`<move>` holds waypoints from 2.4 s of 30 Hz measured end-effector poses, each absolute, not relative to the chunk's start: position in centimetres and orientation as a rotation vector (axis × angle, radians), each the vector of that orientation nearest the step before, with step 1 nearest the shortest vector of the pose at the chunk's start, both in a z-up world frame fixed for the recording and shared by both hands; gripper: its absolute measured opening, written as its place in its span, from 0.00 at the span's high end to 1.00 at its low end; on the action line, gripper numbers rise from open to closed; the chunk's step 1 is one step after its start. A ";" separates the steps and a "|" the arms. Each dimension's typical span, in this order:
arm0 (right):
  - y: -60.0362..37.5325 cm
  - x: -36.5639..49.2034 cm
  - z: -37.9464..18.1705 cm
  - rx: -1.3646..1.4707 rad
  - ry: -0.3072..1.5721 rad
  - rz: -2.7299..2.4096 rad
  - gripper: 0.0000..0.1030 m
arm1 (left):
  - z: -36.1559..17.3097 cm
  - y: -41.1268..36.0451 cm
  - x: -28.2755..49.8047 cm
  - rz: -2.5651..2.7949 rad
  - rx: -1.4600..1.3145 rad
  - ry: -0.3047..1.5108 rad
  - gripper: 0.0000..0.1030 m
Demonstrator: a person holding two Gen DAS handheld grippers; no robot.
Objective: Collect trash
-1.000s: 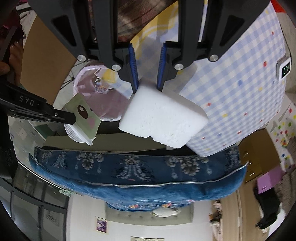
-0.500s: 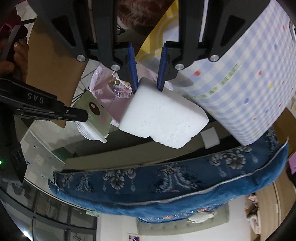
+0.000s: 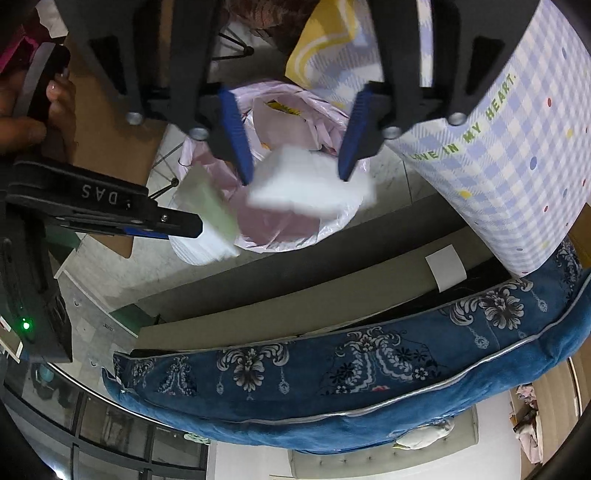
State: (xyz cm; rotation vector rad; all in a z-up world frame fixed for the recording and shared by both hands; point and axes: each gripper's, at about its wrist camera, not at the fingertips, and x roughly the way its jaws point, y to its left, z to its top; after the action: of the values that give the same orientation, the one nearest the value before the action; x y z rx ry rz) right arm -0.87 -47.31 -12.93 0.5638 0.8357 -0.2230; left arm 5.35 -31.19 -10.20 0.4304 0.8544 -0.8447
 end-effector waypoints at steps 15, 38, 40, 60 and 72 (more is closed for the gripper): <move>-44.9 -3.7 -7.4 0.471 0.758 -0.254 0.61 | -7.0 -24.5 4.8 -0.725 0.302 0.846 0.53; -26.3 -3.6 6.0 0.077 0.657 0.062 0.09 | 3.5 -5.3 -0.6 -0.262 0.103 0.738 0.06; -25.0 -3.5 6.7 0.063 0.659 0.080 0.08 | 3.8 -4.0 -1.0 -0.235 0.085 0.738 0.06; -15.8 -2.3 6.6 -0.045 0.674 0.241 0.07 | 3.7 6.7 -3.3 0.070 -0.016 0.778 0.06; -16.0 -1.8 5.7 -0.035 0.707 0.238 0.07 | 3.5 6.3 -2.8 0.057 -0.014 0.790 0.06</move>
State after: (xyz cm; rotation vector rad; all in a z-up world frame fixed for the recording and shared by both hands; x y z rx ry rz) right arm -1.81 -16.03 5.71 -0.0347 0.7065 0.2381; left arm -2.78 6.28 3.49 -0.0142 0.7896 0.0572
